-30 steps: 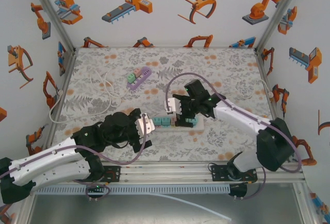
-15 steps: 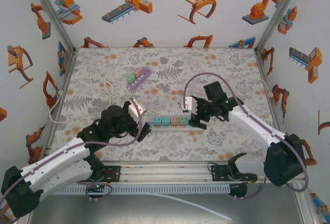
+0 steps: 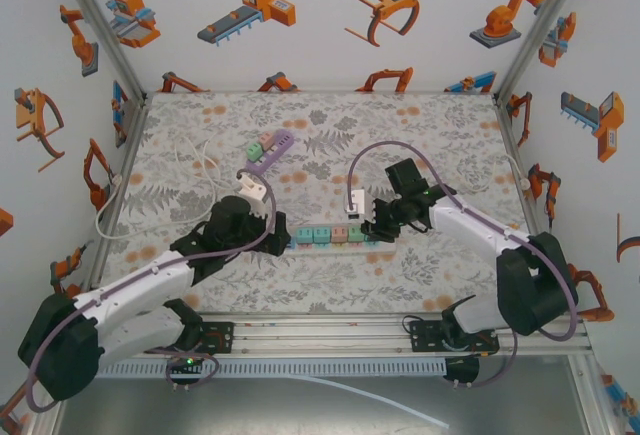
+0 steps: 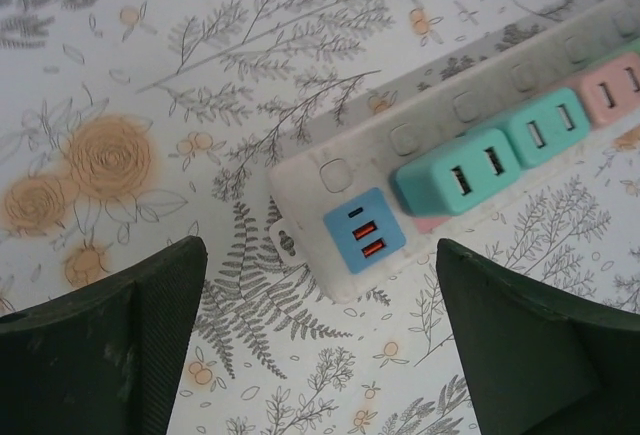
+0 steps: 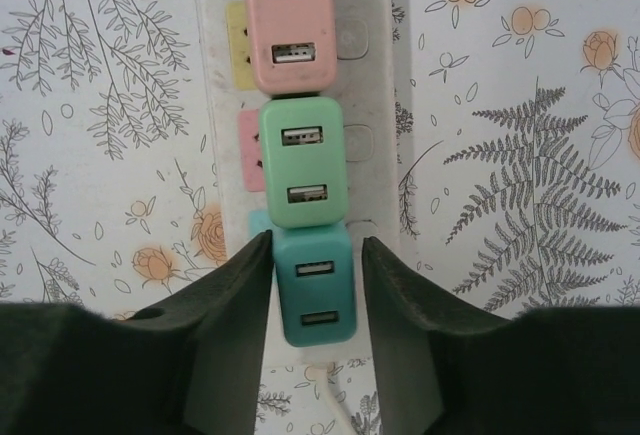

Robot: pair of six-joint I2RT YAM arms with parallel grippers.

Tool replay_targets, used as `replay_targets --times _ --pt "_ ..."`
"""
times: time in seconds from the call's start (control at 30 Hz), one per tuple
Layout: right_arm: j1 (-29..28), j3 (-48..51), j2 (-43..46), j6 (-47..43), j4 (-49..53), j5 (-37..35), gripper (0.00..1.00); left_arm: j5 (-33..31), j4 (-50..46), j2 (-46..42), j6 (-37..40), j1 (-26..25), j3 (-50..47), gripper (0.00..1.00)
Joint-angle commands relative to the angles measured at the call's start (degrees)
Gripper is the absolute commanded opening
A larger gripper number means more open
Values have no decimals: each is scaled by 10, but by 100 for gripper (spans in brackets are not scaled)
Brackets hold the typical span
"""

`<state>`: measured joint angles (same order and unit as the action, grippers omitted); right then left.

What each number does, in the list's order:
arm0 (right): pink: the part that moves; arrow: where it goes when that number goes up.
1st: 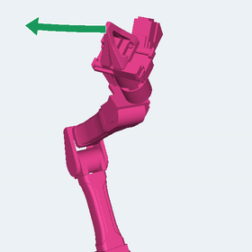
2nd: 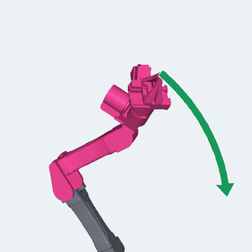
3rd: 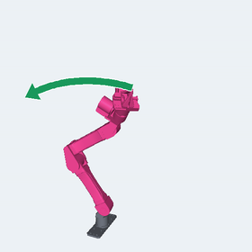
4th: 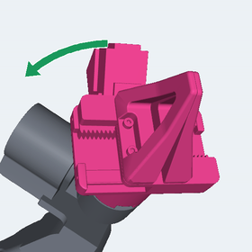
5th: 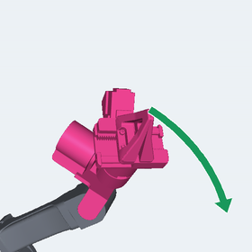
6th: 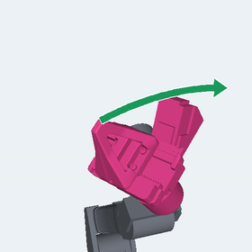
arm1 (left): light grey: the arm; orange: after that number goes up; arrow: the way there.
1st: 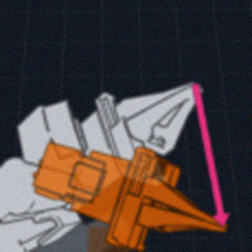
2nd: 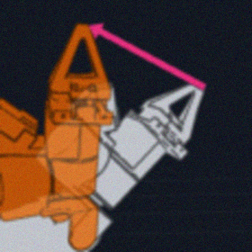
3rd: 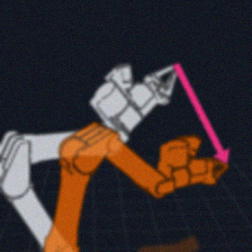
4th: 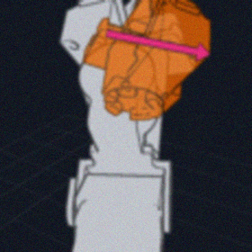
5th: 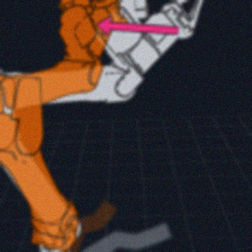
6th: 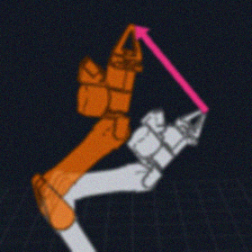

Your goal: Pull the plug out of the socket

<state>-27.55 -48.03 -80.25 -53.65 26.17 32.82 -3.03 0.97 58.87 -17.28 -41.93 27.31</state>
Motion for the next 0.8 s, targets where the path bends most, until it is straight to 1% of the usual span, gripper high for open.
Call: replay_targets --times 0.0,0.13,0.27,0.43,0.67,0.77 --pt "1 1 3 -9 -12 20 36 -14 -27 36 -84 3 24 83" --pt "1 2 5 -13 -6 21 31 -20 -23 81 -122 6 31 72" --pt "1 1 7 -15 0 19 29 -22 -37 121 -126 6 52 65" --pt "1 0 6 -21 8 23 28 -24 -41 147 -121 7 62 62" --pt "1 -14 9 -23 20 28 23 -63 -98 172 -130 5 76 59" --pt "1 -38 -6 -24 54 19 22 -71 -103 179 -142 1 74 58"
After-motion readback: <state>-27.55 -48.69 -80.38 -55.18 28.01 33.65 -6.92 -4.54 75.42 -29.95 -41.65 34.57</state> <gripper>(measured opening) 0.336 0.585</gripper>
